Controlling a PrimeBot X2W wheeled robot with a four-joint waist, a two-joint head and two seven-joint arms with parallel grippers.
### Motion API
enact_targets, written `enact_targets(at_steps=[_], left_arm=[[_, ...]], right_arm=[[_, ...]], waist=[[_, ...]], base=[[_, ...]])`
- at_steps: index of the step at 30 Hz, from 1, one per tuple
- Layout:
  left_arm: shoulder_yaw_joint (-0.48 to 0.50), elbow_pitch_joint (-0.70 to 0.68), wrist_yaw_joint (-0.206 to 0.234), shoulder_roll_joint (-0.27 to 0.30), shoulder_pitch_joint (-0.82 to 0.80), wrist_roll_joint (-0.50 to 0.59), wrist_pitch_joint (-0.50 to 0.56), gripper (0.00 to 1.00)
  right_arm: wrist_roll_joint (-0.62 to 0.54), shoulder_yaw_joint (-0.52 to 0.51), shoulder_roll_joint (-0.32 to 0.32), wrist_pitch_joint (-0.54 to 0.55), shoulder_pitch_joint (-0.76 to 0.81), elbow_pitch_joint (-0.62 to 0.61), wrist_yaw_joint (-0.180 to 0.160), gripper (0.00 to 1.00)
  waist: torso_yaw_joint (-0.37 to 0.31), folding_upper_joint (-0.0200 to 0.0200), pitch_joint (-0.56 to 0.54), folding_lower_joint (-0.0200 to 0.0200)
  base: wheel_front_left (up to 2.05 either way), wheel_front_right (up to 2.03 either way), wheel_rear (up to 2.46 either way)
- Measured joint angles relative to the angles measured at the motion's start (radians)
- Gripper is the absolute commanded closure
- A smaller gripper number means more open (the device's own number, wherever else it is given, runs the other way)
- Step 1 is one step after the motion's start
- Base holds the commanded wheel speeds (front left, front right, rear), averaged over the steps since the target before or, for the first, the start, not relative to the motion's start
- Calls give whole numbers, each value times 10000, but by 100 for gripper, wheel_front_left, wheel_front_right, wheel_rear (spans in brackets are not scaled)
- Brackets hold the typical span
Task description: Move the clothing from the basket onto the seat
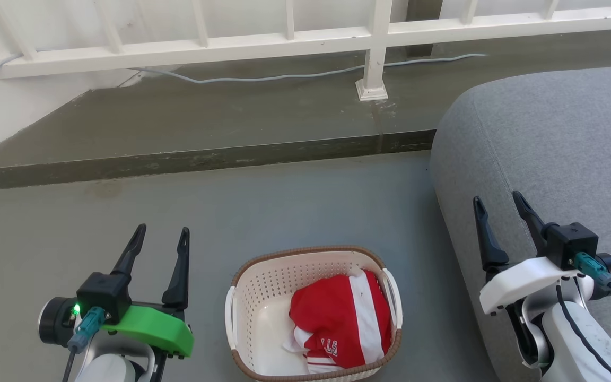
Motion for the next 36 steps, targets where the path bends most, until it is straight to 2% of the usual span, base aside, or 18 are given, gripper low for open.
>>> enact_targets(at_steps=[25, 36], left_arm=[[-8, 326, 0, -4, -1, 0, 0, 0], [-88, 247, -2, -8, -47, 0, 10, 0]], right_arm=[[0, -128, 174, 0, 0, 211, 38, 0], [-67, -79, 207, 0, -175, 59, 196, 0]], waist=[[51, 0, -11, 0], [-90, 0, 380, 0]], base=[[0, 0, 0], [0, 0, 0]])
